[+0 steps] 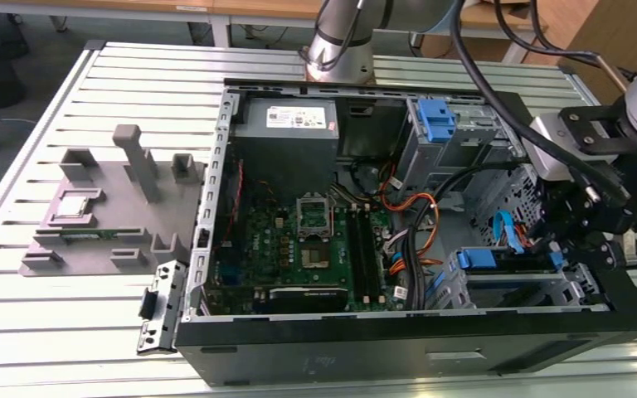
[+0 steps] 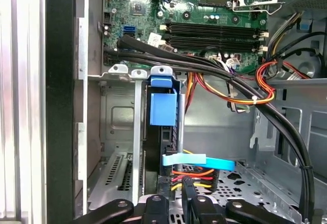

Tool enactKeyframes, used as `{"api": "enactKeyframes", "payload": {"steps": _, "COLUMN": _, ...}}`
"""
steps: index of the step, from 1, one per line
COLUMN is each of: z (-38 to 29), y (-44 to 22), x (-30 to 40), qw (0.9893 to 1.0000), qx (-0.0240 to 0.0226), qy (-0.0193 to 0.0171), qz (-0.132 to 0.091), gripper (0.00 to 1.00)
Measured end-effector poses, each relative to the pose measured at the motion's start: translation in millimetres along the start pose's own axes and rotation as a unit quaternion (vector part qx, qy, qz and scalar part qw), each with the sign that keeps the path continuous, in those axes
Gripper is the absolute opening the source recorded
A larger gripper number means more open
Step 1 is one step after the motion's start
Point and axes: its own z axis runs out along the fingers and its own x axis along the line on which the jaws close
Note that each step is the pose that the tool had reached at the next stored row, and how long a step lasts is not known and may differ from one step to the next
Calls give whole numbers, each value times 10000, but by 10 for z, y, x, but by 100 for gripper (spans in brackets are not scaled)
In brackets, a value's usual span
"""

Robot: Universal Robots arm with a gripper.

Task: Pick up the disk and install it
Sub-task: 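Insert the second disk wire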

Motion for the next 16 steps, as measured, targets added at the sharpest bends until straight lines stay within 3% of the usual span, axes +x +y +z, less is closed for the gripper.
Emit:
{"api": "enactKeyframes", "payload": {"steps": 5, "z": 6, "y": -1, "x": -47, "qw": 10000, "qx": 0, "qy": -2, "qz": 0, "gripper": 25}}
{"api": "enactKeyframes", "payload": {"steps": 16, "z": 46, "y": 2, "x": -42, "qw": 10000, "qx": 2, "qy": 3, "qz": 21, "gripper": 25}}
